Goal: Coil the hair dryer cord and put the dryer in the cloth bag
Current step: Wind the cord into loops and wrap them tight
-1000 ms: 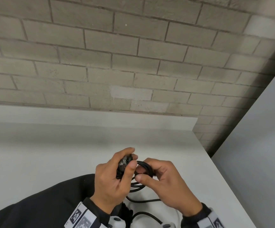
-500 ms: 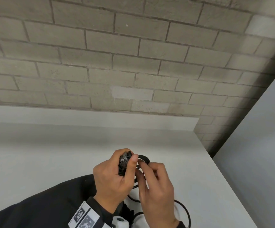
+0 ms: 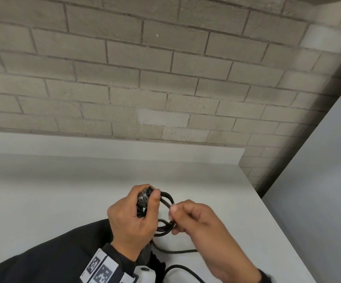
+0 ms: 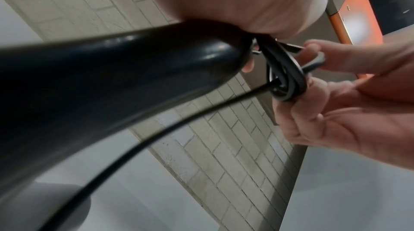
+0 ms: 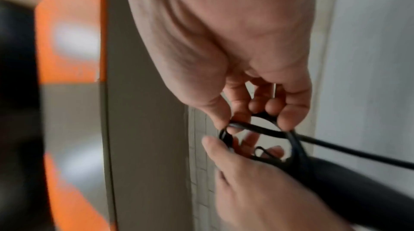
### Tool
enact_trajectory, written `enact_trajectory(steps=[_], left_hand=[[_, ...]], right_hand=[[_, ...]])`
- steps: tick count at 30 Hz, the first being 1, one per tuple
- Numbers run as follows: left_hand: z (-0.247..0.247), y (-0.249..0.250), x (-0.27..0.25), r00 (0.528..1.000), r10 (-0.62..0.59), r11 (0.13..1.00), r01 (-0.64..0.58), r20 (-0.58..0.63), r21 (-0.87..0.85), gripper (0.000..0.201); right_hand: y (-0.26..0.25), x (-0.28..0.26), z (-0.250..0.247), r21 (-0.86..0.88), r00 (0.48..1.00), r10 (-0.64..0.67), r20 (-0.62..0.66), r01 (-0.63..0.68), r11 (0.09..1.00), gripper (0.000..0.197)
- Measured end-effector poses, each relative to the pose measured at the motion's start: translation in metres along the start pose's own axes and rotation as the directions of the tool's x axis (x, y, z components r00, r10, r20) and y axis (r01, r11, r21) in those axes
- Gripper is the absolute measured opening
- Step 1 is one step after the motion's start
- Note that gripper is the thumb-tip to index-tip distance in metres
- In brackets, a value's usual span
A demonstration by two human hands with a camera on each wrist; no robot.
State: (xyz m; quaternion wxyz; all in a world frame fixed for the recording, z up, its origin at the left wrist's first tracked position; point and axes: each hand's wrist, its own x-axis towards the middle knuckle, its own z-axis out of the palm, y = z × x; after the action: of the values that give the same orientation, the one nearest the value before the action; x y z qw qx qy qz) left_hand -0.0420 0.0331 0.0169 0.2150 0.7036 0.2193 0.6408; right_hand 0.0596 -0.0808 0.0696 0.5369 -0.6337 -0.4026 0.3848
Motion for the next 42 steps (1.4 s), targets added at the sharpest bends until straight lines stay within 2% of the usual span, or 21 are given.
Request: enact_trajectory(steps=[2, 3, 6, 8, 11, 15, 18, 21, 24, 26, 28, 31, 34, 36, 39, 40, 42], left_hand=[[-0.002, 0.002, -0.001, 1.000, 0.002, 0.999, -0.001, 0.023, -0.050, 0.037], [-0.003, 0.003, -0.001, 0.999, -0.004, 0.998, 0.006, 0.035, -0.068, 0.032], [-0.003, 0.005, 0.000, 0.998, -0.036, 0.994, 0.041, 0.048, -0.097, 0.028], [-0.003, 0.005, 0.003, 0.998, -0.052, 0.992, 0.056, 0.041, -0.115, 0.032], [-0.004, 0.006, 0.006, 0.995, -0.081, 0.987, 0.088, 0.054, -0.137, 0.034], [-0.004, 0.007, 0.006, 0.981, -0.135, 0.977, 0.154, 0.136, -0.145, 0.034], [-0.008, 0.011, 0.009, 0.955, -0.159, 0.969, 0.200, 0.252, -0.145, 0.021], [-0.011, 0.016, 0.014, 0.905, -0.200, 0.946, 0.278, 0.375, -0.166, 0.016], [-0.014, 0.018, 0.021, 0.871, -0.248, 0.916, 0.354, 0.425, -0.190, 0.010], [-0.013, 0.020, 0.025, 0.871, -0.268, 0.910, 0.369, 0.412, -0.188, 0.008], [-0.008, 0.023, 0.022, 0.895, -0.261, 0.918, 0.346, 0.363, -0.194, 0.013], [0.004, 0.023, 0.011, 0.953, -0.238, 0.950, 0.268, 0.187, -0.158, 0.022], [0.010, 0.017, 0.007, 0.975, -0.217, 0.966, 0.222, 0.051, -0.131, 0.025], [0.011, 0.018, 0.009, 0.978, -0.206, 0.971, 0.208, 0.025, -0.122, 0.025], [0.010, 0.014, 0.009, 0.976, -0.219, 0.968, 0.219, 0.014, -0.123, 0.023], [0.009, 0.012, 0.009, 0.969, -0.246, 0.961, 0.245, 0.007, -0.128, 0.023], [0.005, 0.008, 0.012, 0.961, -0.276, 0.951, 0.275, 0.014, -0.139, 0.021]], right_hand=[[-0.004, 0.002, -0.008, 0.264, 0.994, 0.057, 0.096, -0.081, 0.961, 0.038], [-0.004, 0.003, -0.011, 0.315, 0.992, 0.047, 0.120, -0.083, 0.946, 0.040], [0.006, 0.005, -0.013, 0.237, 0.991, -0.058, 0.123, 0.028, 0.971, 0.028], [0.013, 0.002, -0.012, 0.164, 0.989, -0.122, 0.082, 0.108, 0.981, 0.018], [0.024, 0.000, -0.010, 0.104, 0.982, -0.189, -0.001, 0.188, 0.977, 0.023], [0.031, -0.001, -0.005, 0.110, 0.967, -0.243, -0.075, 0.251, 0.962, 0.022], [0.037, -0.001, -0.004, 0.142, 0.947, -0.276, -0.166, 0.300, 0.943, 0.025], [0.042, 0.000, -0.003, 0.191, 0.933, -0.281, -0.225, 0.325, 0.926, 0.037], [0.045, 0.000, -0.001, 0.206, 0.924, -0.289, -0.252, 0.343, 0.917, 0.040], [0.045, 0.000, 0.000, 0.201, 0.922, -0.295, -0.252, 0.348, 0.916, 0.039], [0.045, 0.001, 0.002, 0.211, 0.925, -0.293, -0.240, 0.344, 0.915, 0.039], [0.042, 0.002, 0.001, 0.247, 0.944, -0.269, -0.192, 0.312, 0.917, 0.040], [0.033, -0.001, -0.006, 0.349, 0.982, -0.176, -0.064, 0.187, 0.918, 0.037], [0.025, -0.003, -0.014, 0.466, 0.996, -0.082, 0.046, 0.051, 0.883, 0.031], [0.017, -0.005, -0.025, 0.572, 0.983, 0.075, 0.167, -0.159, 0.805, 0.029], [0.019, -0.005, -0.028, 0.572, 0.980, 0.075, 0.185, -0.169, 0.803, 0.030], [0.026, -0.006, -0.032, 0.462, 0.984, -0.009, 0.178, -0.076, 0.883, 0.033]])
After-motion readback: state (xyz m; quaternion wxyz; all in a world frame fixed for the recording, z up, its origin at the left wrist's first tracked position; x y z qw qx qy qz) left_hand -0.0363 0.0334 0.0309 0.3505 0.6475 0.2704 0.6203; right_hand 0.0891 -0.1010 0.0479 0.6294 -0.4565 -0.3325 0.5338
